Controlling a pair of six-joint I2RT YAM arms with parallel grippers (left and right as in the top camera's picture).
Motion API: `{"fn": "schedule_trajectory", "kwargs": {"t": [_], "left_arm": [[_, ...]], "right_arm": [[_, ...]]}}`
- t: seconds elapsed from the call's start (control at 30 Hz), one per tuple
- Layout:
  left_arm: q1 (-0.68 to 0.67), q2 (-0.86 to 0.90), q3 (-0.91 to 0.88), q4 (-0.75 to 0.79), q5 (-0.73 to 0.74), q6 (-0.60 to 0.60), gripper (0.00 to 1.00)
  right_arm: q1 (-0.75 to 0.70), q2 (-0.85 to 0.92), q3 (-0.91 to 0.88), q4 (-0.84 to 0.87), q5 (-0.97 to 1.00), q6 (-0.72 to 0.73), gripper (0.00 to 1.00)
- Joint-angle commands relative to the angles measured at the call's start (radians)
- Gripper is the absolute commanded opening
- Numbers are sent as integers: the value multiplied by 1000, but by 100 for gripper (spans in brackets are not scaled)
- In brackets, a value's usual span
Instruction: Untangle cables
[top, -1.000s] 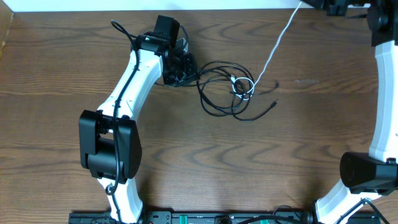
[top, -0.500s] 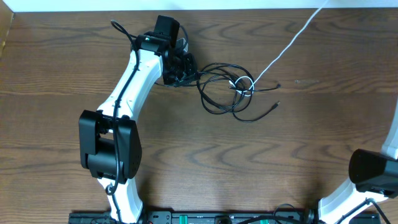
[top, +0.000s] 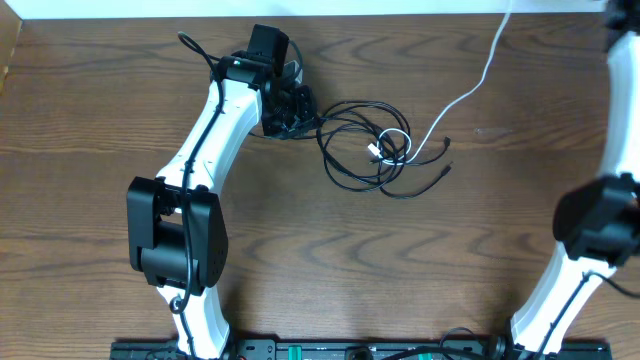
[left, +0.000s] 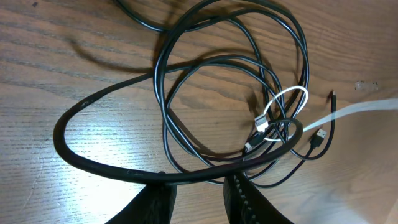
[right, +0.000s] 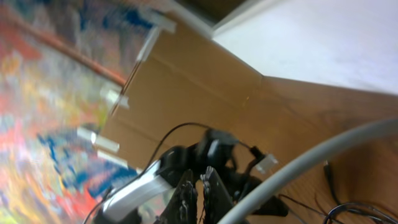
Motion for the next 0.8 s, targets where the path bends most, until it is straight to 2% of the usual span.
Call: {"fn": "schedule_trajectory", "kwargs": {"t": [0.0, 0.17, 0.2, 0.23, 0.33, 0.43, 0.47, 0.5, 0.53, 0.57, 0.6, 0.67, 0.73, 0.77], "left_arm": [[-2, 17, -4, -2, -6, 17, 31], [-2, 17, -4, 1, -7, 17, 31], [-2, 17, -4, 1, -7, 18, 31], [-2, 17, -4, 1, -7, 18, 31], [-2, 17, -4, 1, -26, 17, 31], [-2, 17, -4, 2, -41, 17, 31], [-2, 17, -4, 2, -40, 17, 31], [-2, 17, -4, 2, -40, 17, 31], [-2, 17, -4, 2, -40, 18, 37], [-2, 17, -4, 2, -40, 18, 40], [-2, 17, -4, 4, -40, 27, 43], [-2, 17, -4, 5, -40, 70, 46], [-2, 17, -4, 6, -40, 118, 48], [-2, 17, -4, 9, -40, 135, 49]], "right_arm": [[42, 60, 2, -113, 42, -184, 2], [67, 93, 2, -603, 251, -588, 2], [67, 92, 2, -768, 388, -710, 2], [67, 92, 2, -853, 477, -768, 1], [67, 92, 2, -1051, 740, -876, 1], [70, 92, 2, -1126, 807, -933, 1], [74, 92, 2, -1152, 830, -954, 4], [79, 92, 2, -1185, 873, -973, 13], [84, 92, 2, -1206, 907, -982, 22], [93, 92, 2, -1239, 962, -994, 41], [101, 92, 2, -1260, 1001, -996, 47], [116, 92, 2, -1297, 1035, -1046, 70], [134, 92, 2, -1332, 1035, -1124, 85], [145, 92, 2, -1351, 1035, -1167, 87]]}}
